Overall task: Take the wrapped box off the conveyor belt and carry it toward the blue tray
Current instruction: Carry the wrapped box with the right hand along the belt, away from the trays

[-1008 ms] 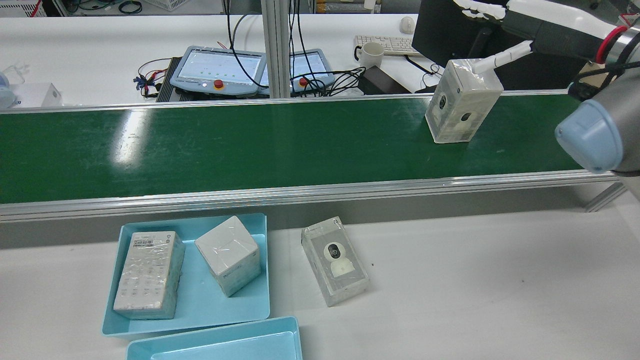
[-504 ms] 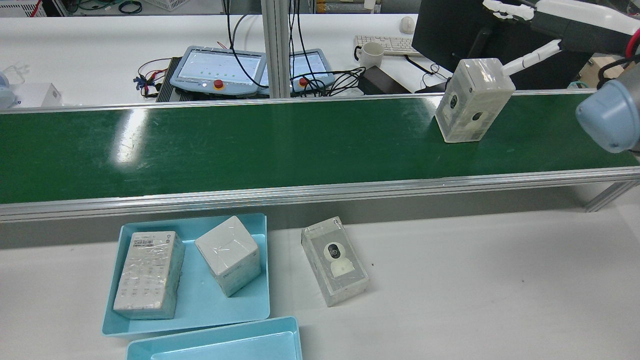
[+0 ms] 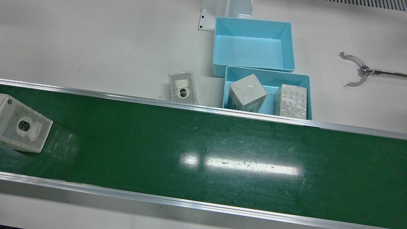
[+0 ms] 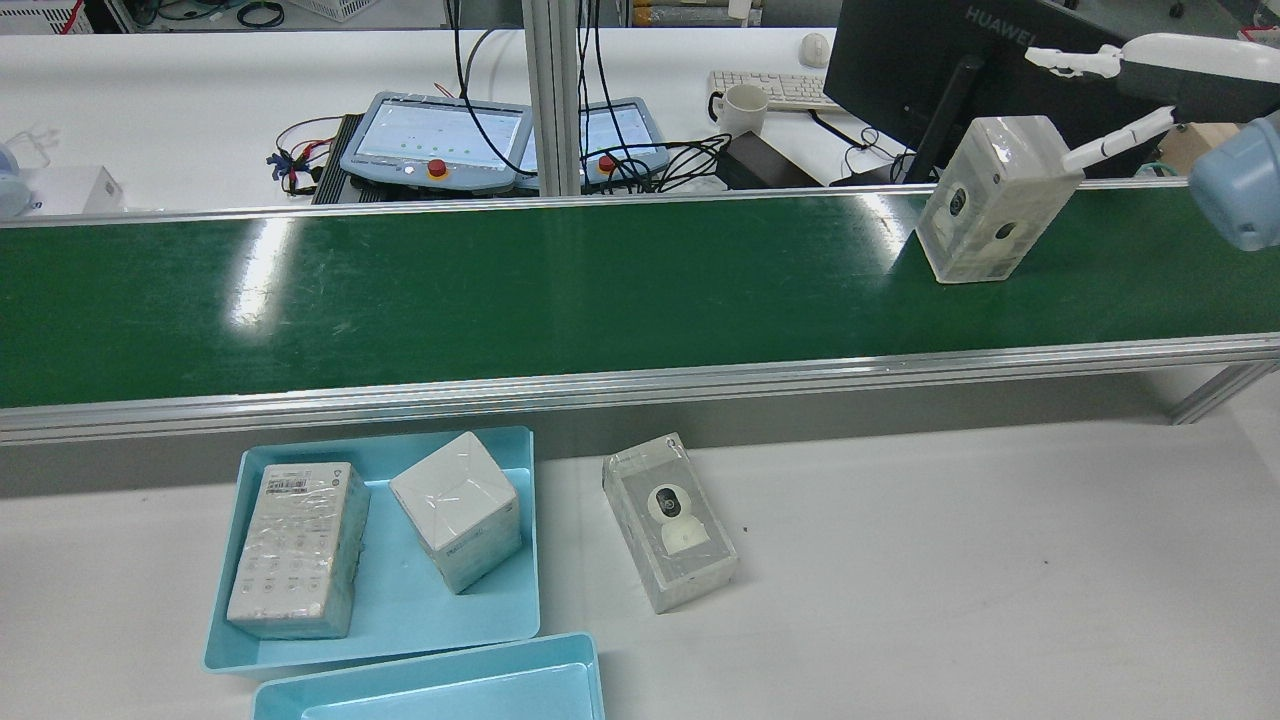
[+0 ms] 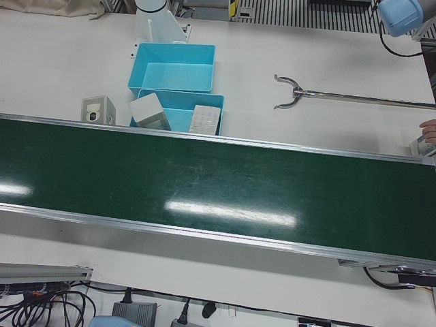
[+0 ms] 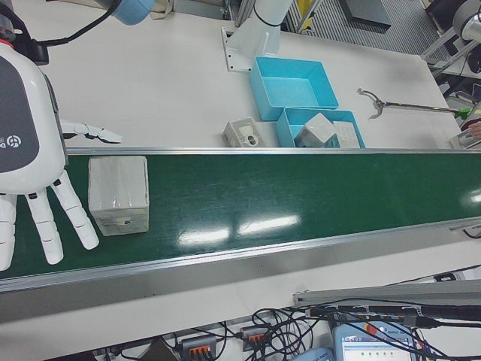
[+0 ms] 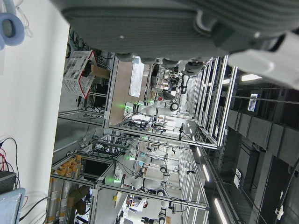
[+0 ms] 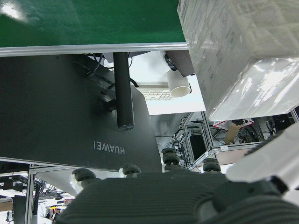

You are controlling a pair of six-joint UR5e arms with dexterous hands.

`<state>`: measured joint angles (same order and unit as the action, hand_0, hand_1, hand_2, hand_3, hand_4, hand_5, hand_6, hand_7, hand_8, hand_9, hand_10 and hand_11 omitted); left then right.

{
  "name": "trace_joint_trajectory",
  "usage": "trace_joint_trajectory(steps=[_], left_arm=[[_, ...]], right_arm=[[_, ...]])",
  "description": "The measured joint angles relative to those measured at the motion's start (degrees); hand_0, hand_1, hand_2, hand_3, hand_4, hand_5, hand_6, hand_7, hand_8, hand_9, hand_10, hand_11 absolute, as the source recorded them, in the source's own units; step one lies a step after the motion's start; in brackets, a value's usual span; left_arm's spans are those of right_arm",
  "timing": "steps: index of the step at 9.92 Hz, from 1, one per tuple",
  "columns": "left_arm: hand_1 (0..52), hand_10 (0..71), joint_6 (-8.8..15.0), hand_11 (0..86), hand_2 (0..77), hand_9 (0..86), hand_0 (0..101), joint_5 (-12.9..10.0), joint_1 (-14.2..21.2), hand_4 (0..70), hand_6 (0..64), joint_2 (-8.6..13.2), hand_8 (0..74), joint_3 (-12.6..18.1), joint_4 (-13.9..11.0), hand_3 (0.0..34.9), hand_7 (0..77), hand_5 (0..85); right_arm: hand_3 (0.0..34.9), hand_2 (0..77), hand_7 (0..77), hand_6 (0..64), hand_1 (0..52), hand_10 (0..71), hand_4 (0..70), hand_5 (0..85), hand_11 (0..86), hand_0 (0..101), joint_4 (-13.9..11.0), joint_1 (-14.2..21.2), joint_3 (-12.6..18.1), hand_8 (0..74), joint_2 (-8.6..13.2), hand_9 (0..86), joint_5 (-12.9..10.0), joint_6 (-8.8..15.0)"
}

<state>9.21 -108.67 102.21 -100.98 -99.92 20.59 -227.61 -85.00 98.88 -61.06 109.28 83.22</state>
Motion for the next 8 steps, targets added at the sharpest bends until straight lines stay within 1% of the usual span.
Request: trace_joint_trajectory(steps=[2,5,6,7,8], left_arm=[[0.0,0.5,0.0,0.0,1.1,0.5,0,0.0,0.0,0.5,0.5,0.0,0.5,0.0,0.0,0.0,0.5,0.5],[0.0,0.0,0.0,0.0,0.5,0.0,0,0.0,0.0,0.5,0.5,0.0,0.5,0.0,0.0,0.0,0.5,0.5],[0.0,0.5,0.0,0.0,0.5,0.0,0,0.0,0.0,0.5,0.5,0.0,0.5,0.0,0.0,0.0,0.5,0.5],[0.0,0.5,0.0,0.0,0.5,0.0,0,0.0,0.0,0.5,0.5,0.0,0.5,0.0,0.0,0.0,0.5,0.5],[0.0,0.5,0.0,0.0,1.1,0.0,0,0.0,0.0,0.5,0.5,0.0,0.5,0.0,0.0,0.0,0.5,0.5]], right_arm=[[29.6,12.0,0.5,0.0,5.4,0.0,0.0,2.2,1.6,19,0.54,0.83,-0.67,0.0,0.05,1.6,0.08,0.29],[29.7,10.9,0.5,0.0,5.4,0.0,0.0,1.6,1.6,17,0.74,3.18,-0.83,0.0,-0.93,1.6,0.0,0.69],[29.7,10.9,0.5,0.0,5.4,0.0,0.0,1.6,1.6,17,0.75,3.12,-0.66,0.0,-1.19,1.6,-0.01,0.71],[29.4,20.7,0.5,0.0,10.4,0.0,0.0,1.6,1.6,28,0.83,2.22,-0.36,0.0,-1.24,1.6,0.02,0.72],[29.4,25.1,0.5,0.0,17.5,0.0,0.0,1.6,1.6,28,1.38,0.72,-0.04,0.0,-1.22,1.6,0.05,0.62]])
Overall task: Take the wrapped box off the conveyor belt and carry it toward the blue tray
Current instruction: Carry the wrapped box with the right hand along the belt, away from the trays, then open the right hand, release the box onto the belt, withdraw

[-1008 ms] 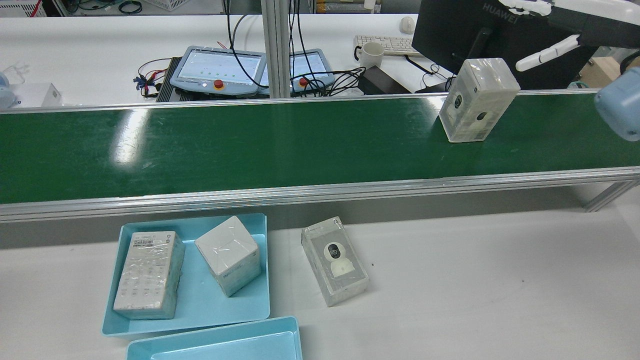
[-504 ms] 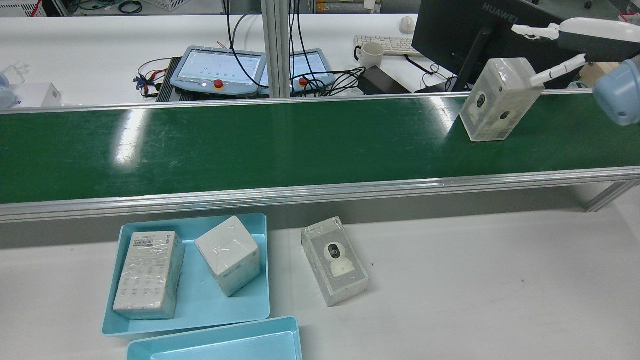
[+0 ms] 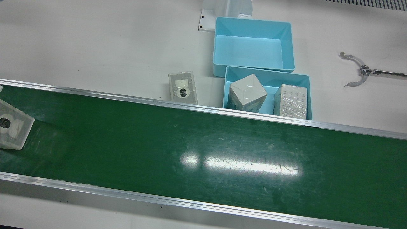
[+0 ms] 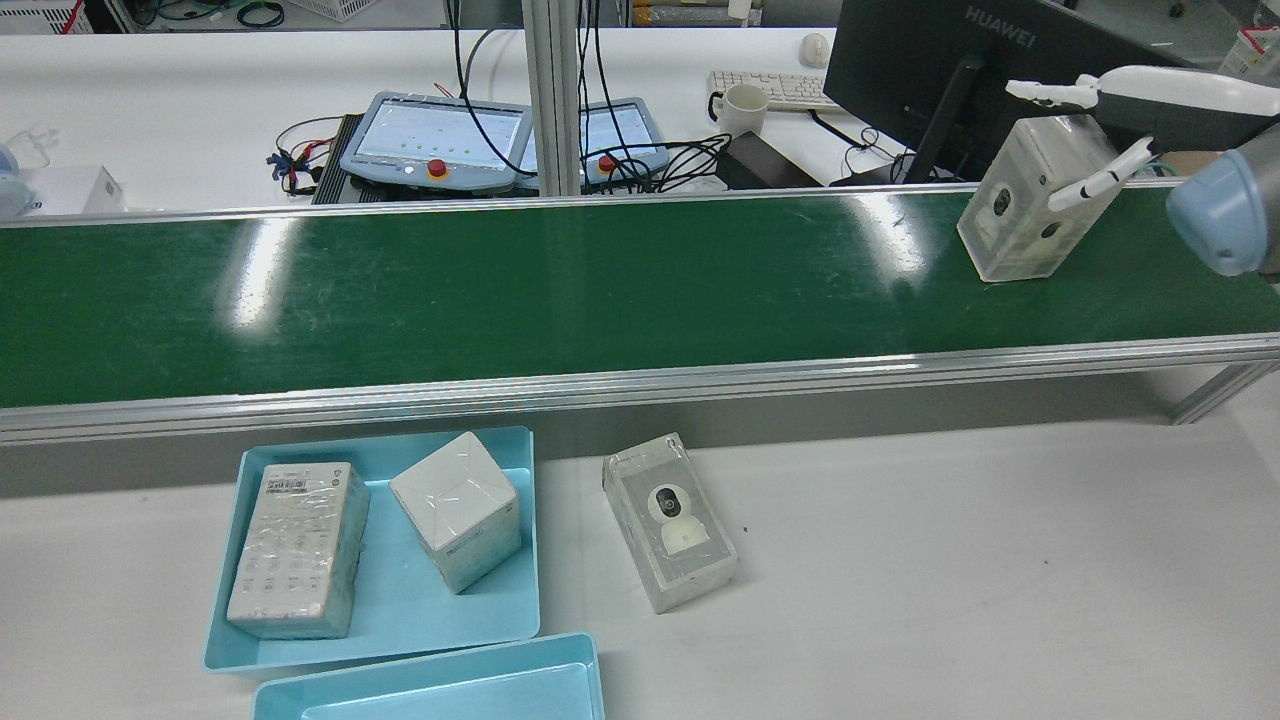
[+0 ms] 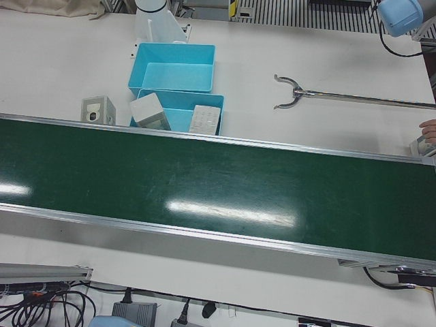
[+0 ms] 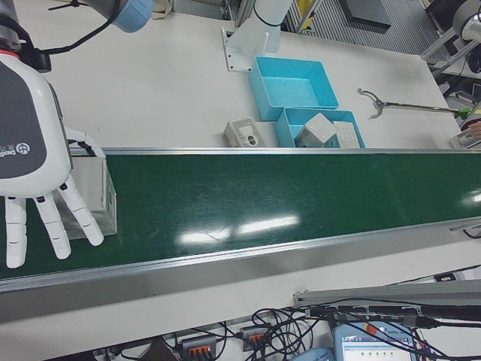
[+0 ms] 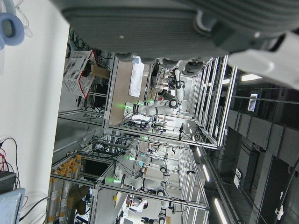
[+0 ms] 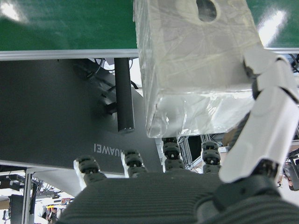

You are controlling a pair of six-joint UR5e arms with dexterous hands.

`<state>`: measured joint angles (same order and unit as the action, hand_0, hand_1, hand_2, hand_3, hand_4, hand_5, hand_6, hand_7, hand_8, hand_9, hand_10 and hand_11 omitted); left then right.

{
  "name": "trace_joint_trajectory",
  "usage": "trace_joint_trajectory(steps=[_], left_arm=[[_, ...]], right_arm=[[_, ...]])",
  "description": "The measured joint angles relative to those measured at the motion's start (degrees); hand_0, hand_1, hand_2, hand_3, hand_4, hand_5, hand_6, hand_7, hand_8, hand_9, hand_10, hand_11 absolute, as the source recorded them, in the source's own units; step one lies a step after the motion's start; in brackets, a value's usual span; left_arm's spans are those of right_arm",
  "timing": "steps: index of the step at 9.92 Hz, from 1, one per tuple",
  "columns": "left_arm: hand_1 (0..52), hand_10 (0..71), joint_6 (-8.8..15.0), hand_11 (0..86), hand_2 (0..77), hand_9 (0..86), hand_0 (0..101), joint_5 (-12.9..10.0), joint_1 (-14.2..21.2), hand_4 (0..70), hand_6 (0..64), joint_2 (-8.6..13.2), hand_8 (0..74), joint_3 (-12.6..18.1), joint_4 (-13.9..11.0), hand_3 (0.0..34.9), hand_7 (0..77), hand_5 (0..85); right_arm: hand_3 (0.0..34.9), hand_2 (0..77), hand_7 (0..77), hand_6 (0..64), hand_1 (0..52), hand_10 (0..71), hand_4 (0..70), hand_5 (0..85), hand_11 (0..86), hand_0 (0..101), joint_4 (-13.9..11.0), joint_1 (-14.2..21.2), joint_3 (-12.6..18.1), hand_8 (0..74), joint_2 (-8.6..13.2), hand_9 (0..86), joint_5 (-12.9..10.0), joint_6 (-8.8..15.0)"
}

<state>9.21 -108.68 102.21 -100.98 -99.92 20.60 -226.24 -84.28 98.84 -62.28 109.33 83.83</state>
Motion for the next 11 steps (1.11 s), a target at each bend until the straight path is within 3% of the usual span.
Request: trace_joint_trajectory(steps=[1,2,3,4,5,6,7,8,9,10,11], left_arm=[[0.0,0.5,0.0,0.0,1.1,0.0,0,0.0,0.0,0.5,0.5,0.0,0.5,0.0,0.0,0.0,0.5,0.5],[0.0,0.5,0.0,0.0,0.5,0.5,0,0.0,0.0,0.5,0.5,0.0,0.0,0.0,0.0,0.0,0.5,0.5],[0.0,0.5,0.0,0.0,0.5,0.5,0,0.0,0.0,0.5,0.5,0.0,0.5,0.0,0.0,0.0,0.5,0.5],[0.0,0.5,0.0,0.0,1.1,0.0,0,0.0,0.0,0.5,0.5,0.0,0.5,0.0,0.0,0.0,0.5,0.5],[0.0,0.5,0.0,0.0,0.5,0.5,0,0.0,0.0,0.5,0.5,0.0,0.5,0.0,0.0,0.0,0.5,0.5],[0.0,0.0,0.0,0.0,0.5,0.0,0,0.0,0.0,0.5,0.5,0.0,0.0,0.0,0.0,0.0,0.5,0.5],[0.0,0.5,0.0,0.0,1.1,0.0,0,0.0,0.0,0.5,0.5,0.0,0.5,0.0,0.0,0.0,0.5,1.1],[0.0,0.0,0.0,0.0,1.1,0.0,0,0.0,0.0,0.5,0.0,0.0,0.5,0.0,0.0,0.0,0.5,1.1],[0.0,0.0,0.0,0.0,1.1,0.0,0,0.0,0.0,0.5,0.0,0.0,0.5,0.0,0.0,0.0,0.5,1.1],[0.0,0.5,0.0,0.0,1.1,0.5,0,0.0,0.0,0.5,0.0,0.0,0.5,0.0,0.0,0.0,0.5,0.5],[0.0,0.0,0.0,0.0,1.1,0.0,0,0.0,0.0,0.5,0.0,0.0,0.5,0.0,0.0,0.0,0.5,0.5]], right_arm=[[28.3,25.1,0.5,4.4,17.5,2.7,4.4,2.2,1.1,34,0.99,-1.46,0.46,5.5,-0.17,1.6,0.07,-0.17],[26.6,30.5,1.6,13.1,30.0,15.3,14.7,6.5,1.6,40,1.85,-2.43,1.06,16.4,-0.58,1.6,0.1,-0.29],[26.6,30.5,1.6,13.1,30.0,15.3,14.7,6.5,1.6,40,2.4,-2.99,1.63,16.4,-0.95,1.6,0.09,-0.33],[21.9,42.0,10.4,23.5,44.7,34.4,30.0,22.9,1.6,50,2.66,-3.24,1.95,34.4,-1.17,11.4,0.09,-0.32],[19.1,51.3,21.3,28.9,37.6,42.0,37.6,31.6,1.6,55,2.79,-3.34,2.1,41.5,-1.32,19.6,0.07,-0.22],[16.7,61.1,30.5,36.5,31.1,50.2,45.3,39.8,9.3,60,2.83,-3.47,2.25,45.3,-1.39,21.3,0.14,-0.17],[13.8,58.9,38.2,43.6,37.1,57.3,52.9,48.0,18.5,67,2.88,-4.02,3.15,54.5,-1.74,40.9,0.32,-0.22],[13.8,58.9,38.2,43.6,37.1,57.3,52.9,48.0,18.5,67,2.89,-5.76,5.86,54.5,-3.04,40.9,1.47,-0.36],[1.1,60.0,35.5,47.5,36.0,56.7,69.8,71.4,44.7,63,2.88,-8.49,10.19,63.3,-4.86,58.4,3.89,-0.71],[1.1,60.0,35.5,47.5,36.0,56.7,69.8,71.4,44.7,63,2.83,-11.68,14.83,63.3,-6.27,58.4,7.26,-1.99],[3.7,53.5,27.3,40.9,25.6,49.6,64.9,63.8,39.8,57,2.75,-13.88,17.76,56.7,-7.05,56.2,9.82,-3.27]])
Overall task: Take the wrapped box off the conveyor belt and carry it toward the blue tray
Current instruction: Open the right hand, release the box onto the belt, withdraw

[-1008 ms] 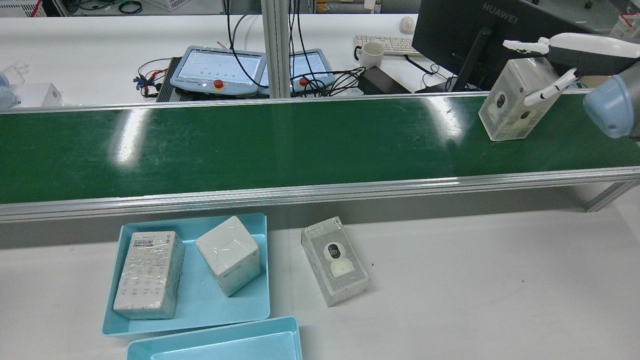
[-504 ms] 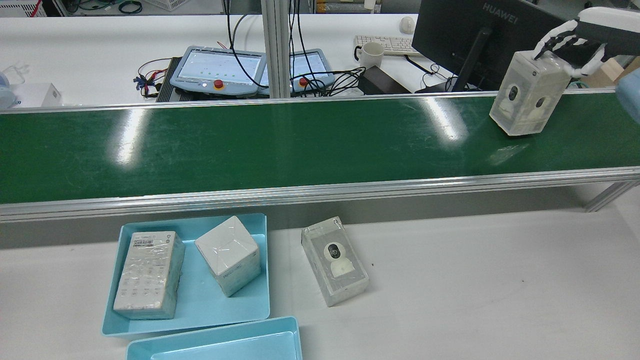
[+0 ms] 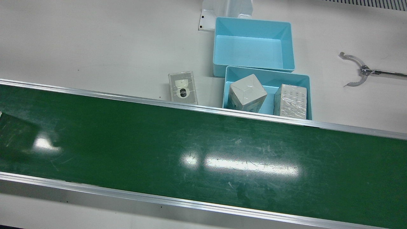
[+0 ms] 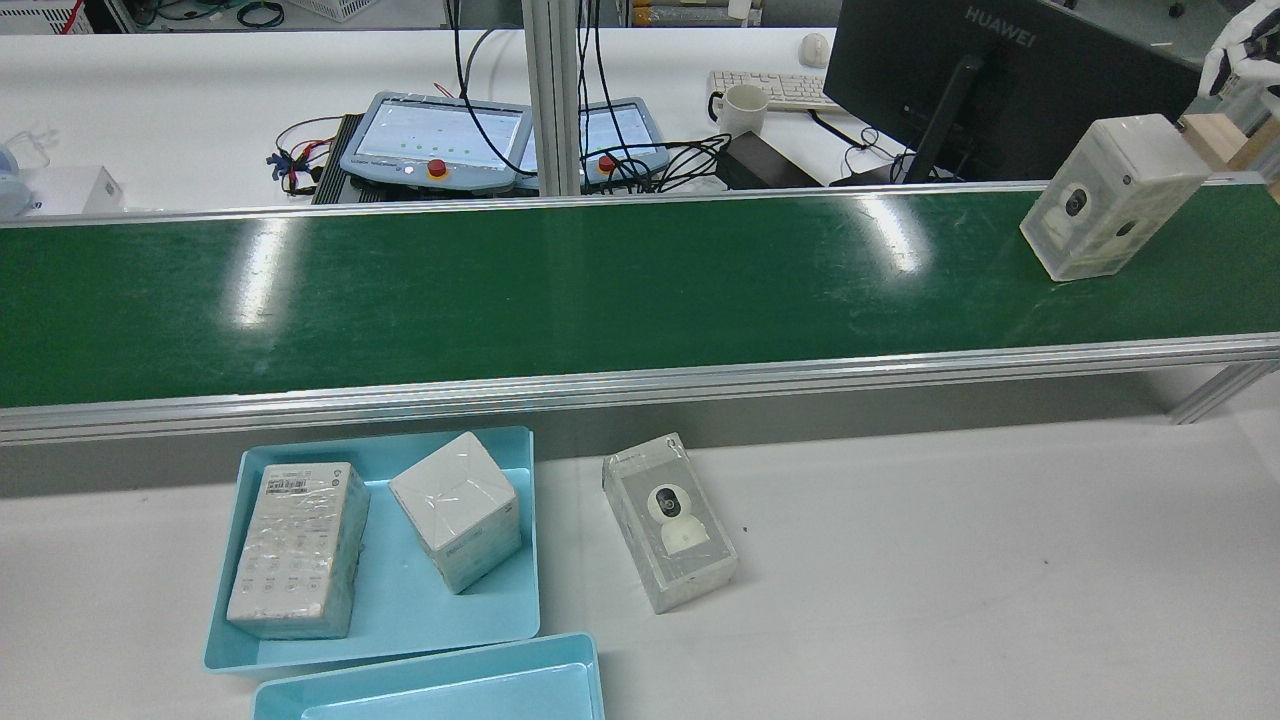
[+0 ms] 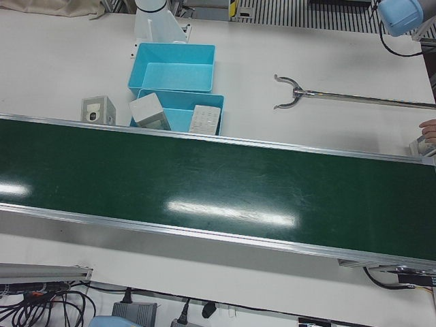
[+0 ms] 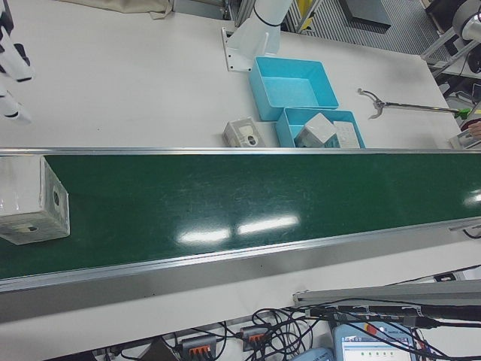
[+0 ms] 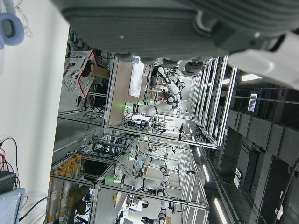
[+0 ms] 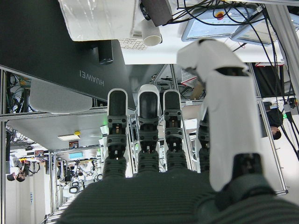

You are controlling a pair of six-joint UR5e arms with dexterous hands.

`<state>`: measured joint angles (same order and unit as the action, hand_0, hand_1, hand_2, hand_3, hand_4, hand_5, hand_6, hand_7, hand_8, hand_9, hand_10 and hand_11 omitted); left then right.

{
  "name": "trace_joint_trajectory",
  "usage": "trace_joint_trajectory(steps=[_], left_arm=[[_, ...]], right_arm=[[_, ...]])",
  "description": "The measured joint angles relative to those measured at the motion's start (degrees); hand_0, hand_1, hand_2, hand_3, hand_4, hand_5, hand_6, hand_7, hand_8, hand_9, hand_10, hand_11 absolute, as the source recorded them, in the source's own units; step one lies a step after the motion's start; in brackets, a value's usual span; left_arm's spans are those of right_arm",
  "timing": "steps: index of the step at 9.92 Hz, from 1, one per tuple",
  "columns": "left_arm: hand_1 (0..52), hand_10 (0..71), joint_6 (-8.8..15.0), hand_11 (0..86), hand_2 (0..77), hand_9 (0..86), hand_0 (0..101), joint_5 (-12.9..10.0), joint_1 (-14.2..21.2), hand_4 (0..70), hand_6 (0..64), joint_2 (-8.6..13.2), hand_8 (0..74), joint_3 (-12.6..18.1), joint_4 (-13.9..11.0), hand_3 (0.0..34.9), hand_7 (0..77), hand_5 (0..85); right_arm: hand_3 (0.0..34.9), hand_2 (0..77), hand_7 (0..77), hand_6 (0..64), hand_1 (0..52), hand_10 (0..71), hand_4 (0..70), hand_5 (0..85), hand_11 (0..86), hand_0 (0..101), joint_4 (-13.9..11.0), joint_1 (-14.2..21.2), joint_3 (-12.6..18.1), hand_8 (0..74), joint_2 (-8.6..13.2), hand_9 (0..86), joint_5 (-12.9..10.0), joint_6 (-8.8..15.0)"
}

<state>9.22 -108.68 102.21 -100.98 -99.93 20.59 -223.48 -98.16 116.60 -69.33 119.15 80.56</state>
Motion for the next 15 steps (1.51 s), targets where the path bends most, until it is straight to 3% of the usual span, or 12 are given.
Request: trace_joint_trajectory(steps=[1,2,3,4,5,6,7,9,12,15], left_arm=[[0.0,0.0,0.0,0.0,0.5,0.0,0,0.0,0.0,0.5,0.0,0.0,0.5,0.0,0.0,0.0,0.5,0.5],[0.0,0.5,0.0,0.0,1.1,0.5,0,0.0,0.0,0.5,0.5,0.0,0.0,0.0,0.0,0.0,0.5,0.5],[0.0,0.5,0.0,0.0,1.1,0.5,0,0.0,0.0,0.5,0.5,0.0,0.0,0.0,0.0,0.0,0.5,0.5],[0.0,0.0,0.0,0.0,1.1,0.0,0,0.0,0.0,0.5,0.5,0.0,0.5,0.0,0.0,0.0,0.5,1.1],[0.0,0.5,0.0,0.0,1.1,0.0,0,0.0,0.0,0.5,0.0,0.0,0.5,0.0,0.0,0.0,0.5,0.5],[0.0,0.5,0.0,0.0,1.1,0.0,0,0.0,0.0,0.5,0.5,0.0,0.5,0.0,0.0,0.0,0.5,0.5],[0.0,0.5,0.0,0.0,1.1,0.0,0,0.0,0.0,0.5,0.5,0.0,0.5,0.0,0.0,0.0,0.5,0.5],[0.0,0.5,0.0,0.0,1.1,0.0,0,0.0,0.0,0.5,0.5,0.0,0.5,0.0,0.0,0.0,0.5,0.5],[0.0,0.0,0.0,0.0,1.1,0.5,0,0.0,0.0,0.5,0.5,0.0,0.0,0.0,0.0,0.0,0.5,0.5],[0.0,0.5,0.0,0.0,0.5,0.5,0,0.0,0.0,0.5,0.5,0.0,0.5,0.0,0.0,0.0,0.5,0.5]], right_arm=[[9.4,31.1,7.6,24.5,18.0,31.1,49.1,45.8,21.8,48,0.0,-1.53,1.15,38.7,-0.37,39.8,1.32,-0.3],[12.8,20.2,2.2,15.3,15.8,19.6,40.9,37.1,12.0,46,0.02,-2.7,0.57,29.5,-0.58,31.6,2.02,0.35],[12.8,12.5,2.2,15.3,13.1,19.6,31.6,27.3,12.0,46,0.09,-3.46,-2.51,29.5,-0.47,31.6,2.33,2.24],[16.7,14.2,1.1,2.2,11.5,7.1,31.6,27.3,3.8,43,0.4,-4.43,-6.87,18.5,0.0,21.8,2.53,4.66],[16.7,14.2,1.1,2.2,11.5,7.1,31.6,27.3,3.8,43,1.4,-5.3,-11.04,18.5,0.46,21.8,2.69,6.58],[22.7,12.5,0.5,0.0,7.1,0.0,9.3,9.8,2.2,34,3.27,-5.86,-14.84,0.0,0.71,2.7,2.77,7.67],[28.4,10.4,0.5,0.0,7.6,0.0,0.0,3.8,2.2,28,5.5,-6.2,-18.36,0.0,0.86,2.2,2.8,8.35],[30.5,10.4,0.5,0.0,6.5,0.0,0.0,3.8,2.2,26,9.38,-6.34,-24.46,0.0,1.38,2.2,2.76,10.03],[29.6,10.9,0.5,0.0,5.4,0.0,0.0,3.3,2.2,24,12.2,-5.4,-33.03,0.0,4.14,1.6,2.61,13.18],[29.7,9.3,0.5,0.0,4.9,0.0,0.0,3.3,2.2,19,13.7,-2.74,-35.54,0.0,4.76,2.2,2.49,14.28]])
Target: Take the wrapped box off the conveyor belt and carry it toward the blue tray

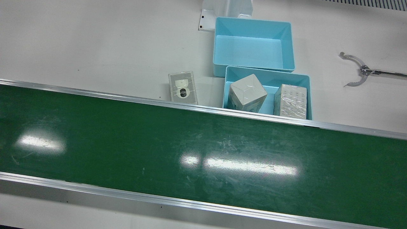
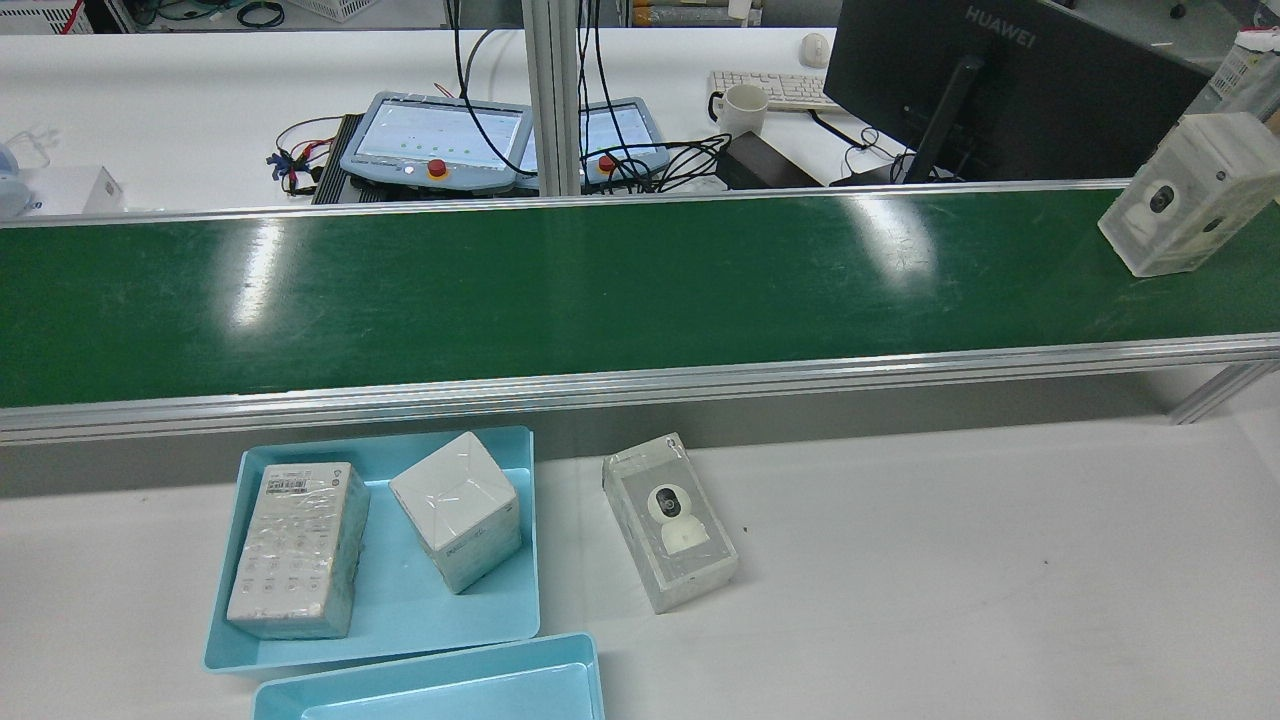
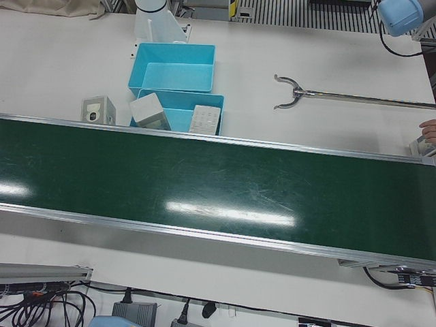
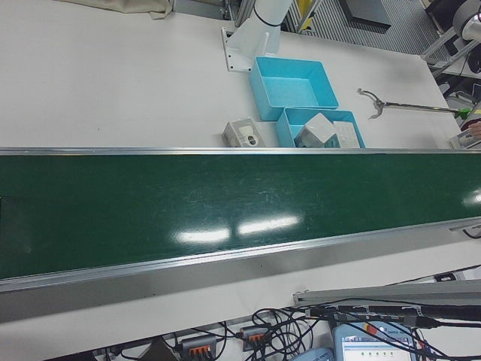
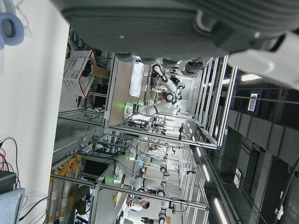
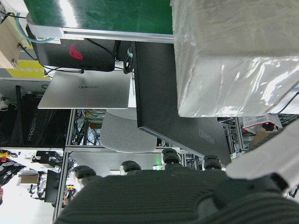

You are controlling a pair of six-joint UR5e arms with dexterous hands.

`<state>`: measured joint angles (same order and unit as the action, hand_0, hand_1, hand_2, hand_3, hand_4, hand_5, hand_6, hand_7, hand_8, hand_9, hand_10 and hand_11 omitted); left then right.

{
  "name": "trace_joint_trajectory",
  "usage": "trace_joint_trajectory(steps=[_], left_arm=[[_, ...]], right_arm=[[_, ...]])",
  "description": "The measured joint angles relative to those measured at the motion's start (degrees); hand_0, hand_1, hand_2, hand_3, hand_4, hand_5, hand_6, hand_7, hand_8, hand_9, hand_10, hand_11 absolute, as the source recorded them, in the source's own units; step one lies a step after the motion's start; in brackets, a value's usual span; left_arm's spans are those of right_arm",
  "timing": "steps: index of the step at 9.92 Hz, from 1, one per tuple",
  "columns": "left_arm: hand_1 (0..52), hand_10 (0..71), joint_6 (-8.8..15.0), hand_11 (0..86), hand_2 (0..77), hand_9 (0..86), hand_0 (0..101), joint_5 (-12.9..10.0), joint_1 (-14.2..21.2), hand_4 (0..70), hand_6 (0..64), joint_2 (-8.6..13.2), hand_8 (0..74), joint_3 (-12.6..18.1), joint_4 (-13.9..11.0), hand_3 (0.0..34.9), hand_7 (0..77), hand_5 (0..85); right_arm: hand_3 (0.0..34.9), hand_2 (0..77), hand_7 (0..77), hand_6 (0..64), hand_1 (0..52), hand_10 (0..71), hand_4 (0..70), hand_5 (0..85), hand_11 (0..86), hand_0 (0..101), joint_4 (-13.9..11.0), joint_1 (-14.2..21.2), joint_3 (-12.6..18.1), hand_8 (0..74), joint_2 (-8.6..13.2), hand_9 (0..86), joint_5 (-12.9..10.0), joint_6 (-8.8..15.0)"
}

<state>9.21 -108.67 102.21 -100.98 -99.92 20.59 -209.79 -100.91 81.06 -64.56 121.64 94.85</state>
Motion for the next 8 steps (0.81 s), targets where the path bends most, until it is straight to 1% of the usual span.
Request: trace_joint_trajectory(steps=[1,2,3,4,5,6,7,8], left_arm=[[0.0,0.5,0.0,0.0,0.5,0.5,0,0.0,0.0,0.5,0.5,0.0,0.5,0.0,0.0,0.0,0.5,0.5],[0.0,0.5,0.0,0.0,1.1,0.5,0,0.0,0.0,0.5,0.5,0.0,0.5,0.0,0.0,0.0,0.5,0.5],[0.0,0.5,0.0,0.0,0.5,0.0,0,0.0,0.0,0.5,0.5,0.0,0.5,0.0,0.0,0.0,0.5,0.5],[0.0,0.5,0.0,0.0,0.5,0.0,0,0.0,0.0,0.5,0.5,0.0,0.5,0.0,0.0,0.0,0.5,0.5],[0.0,0.5,0.0,0.0,0.5,0.5,0,0.0,0.0,0.5,0.5,0.0,0.0,0.0,0.0,0.0,0.5,0.5],[0.0,0.5,0.0,0.0,1.1,0.0,0,0.0,0.0,0.5,0.5,0.0,0.0,0.0,0.0,0.0,0.5,1.1],[0.0,0.5,0.0,0.0,0.5,0.0,0,0.0,0.0,0.5,0.5,0.0,0.5,0.0,0.0,0.0,0.5,1.1],[0.0,0.5,0.0,0.0,0.5,0.0,0,0.0,0.0,0.5,0.5,0.0,0.5,0.0,0.0,0.0,0.5,0.5]], right_arm=[[29.7,9.3,0.5,0.0,4.9,0.0,0.0,3.3,2.2,18,0.14,1.09,-1.15,0.0,-0.02,1.6,-0.07,0.29],[29.7,9.3,0.5,0.0,4.9,0.0,0.0,3.3,2.2,18,0.23,2.35,-3.29,0.0,-0.01,1.6,-0.12,0.61],[29.7,9.8,0.5,0.0,4.9,0.0,0.0,2.7,2.2,18,0.32,2.7,-5.2,0.0,0.11,1.6,-0.09,0.83],[29.7,9.8,0.5,0.0,4.9,0.0,0.0,2.7,2.2,18,0.32,2.24,-6.17,0.0,0.2,1.6,0.0,0.97],[30.5,12.0,0.5,0.0,5.4,0.0,0.0,2.7,1.6,18,0.42,0.27,-6.28,0.0,0.27,1.6,0.49,0.98],[28.6,16.4,0.5,0.0,12.0,0.0,0.0,2.7,1.6,27,1.33,-4.14,-5.27,0.0,0.4,1.6,2.75,0.72],[28.2,21.3,0.0,0.0,22.9,3.8,3.8,2.7,1.6,34,3.18,-9.92,-3.39,3.8,0.33,1.6,7.6,-0.49],[23.2,38.2,11.4,18.5,28.9,25.1,22.4,2.7,1.6,46,5.67,-14.34,-1.83,24.5,0.1,2.2,12.32,-3.57]])
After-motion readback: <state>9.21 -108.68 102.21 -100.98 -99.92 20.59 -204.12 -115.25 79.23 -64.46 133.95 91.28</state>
